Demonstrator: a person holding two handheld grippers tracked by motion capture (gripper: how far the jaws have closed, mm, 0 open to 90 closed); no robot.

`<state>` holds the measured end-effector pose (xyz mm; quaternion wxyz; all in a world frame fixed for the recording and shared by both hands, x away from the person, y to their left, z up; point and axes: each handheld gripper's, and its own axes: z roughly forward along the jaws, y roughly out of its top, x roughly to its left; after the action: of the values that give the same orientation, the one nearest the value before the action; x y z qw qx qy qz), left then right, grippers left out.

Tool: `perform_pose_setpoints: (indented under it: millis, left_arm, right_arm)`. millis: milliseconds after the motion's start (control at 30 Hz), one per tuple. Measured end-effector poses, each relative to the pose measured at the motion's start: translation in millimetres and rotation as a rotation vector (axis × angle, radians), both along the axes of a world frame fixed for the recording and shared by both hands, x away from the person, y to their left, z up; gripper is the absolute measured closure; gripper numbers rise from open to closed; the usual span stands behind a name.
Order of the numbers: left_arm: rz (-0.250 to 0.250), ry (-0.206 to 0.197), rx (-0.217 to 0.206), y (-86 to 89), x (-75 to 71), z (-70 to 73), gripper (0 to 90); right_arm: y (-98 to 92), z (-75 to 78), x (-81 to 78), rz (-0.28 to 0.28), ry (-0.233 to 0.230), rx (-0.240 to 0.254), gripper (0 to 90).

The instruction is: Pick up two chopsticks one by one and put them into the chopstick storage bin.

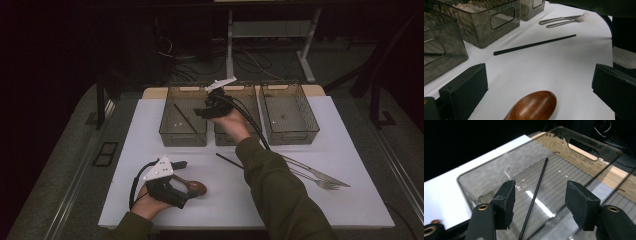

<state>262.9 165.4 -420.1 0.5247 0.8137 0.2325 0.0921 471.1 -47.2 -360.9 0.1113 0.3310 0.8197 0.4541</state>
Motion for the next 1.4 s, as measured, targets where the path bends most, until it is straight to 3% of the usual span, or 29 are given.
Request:
perform_pose_setpoints:
  millis: [100, 233, 400, 567, 867, 933, 1133, 1400]
  left_arm:
    - [0.002, 0.004, 0.0, 0.2, -0.4, -0.1, 0.0]
    - [0.004, 0.003, 0.001, 0.8, -0.3, -0.2, 0.0]
    - [0.002, 0.001, 0.012, 0.8, -0.9, -0.4, 0.0]
    - [0.003, 0.006, 0.006, 0.4, -0.8, -1.2, 0.0]
    - [0.005, 0.015, 0.009, -1.8, -2.1, -2.0, 0.0]
    - [0.007, 0.015, 0.009, -1.9, -2.1, -2.2, 0.0]
    - [0.013, 0.014, 0.014, -1.4, -2.0, -2.3, 0.0]
    - [0.018, 0.01, 0.013, -1.2, -1.5, -2.4, 0.0]
  right_arm:
    - [-9.5, 3.1, -4.3, 0.006, 0.0, 0.025, 37.1]
    - [-28.3, 7.6, -20.3, 0.035, -0.021, 0.022, 35.0]
    - [-47.1, 10.0, -33.4, 0.079, 0.023, 0.053, 32.7]
    - [-64.5, 15.0, -49.5, 0.122, 0.005, 0.03, 32.2]
    - [-92.0, 15.1, -75.9, 0.134, -0.003, 0.047, 32.2]
    - [-99.0, 12.8, -81.6, 0.127, -0.006, 0.032, 32.2]
    - [-120.3, 1.5, -102.4, 0.101, 0.011, 0.051, 34.5]
    - [-149.8, -25.1, -130.4, 0.099, 0.035, 0.027, 39.5]
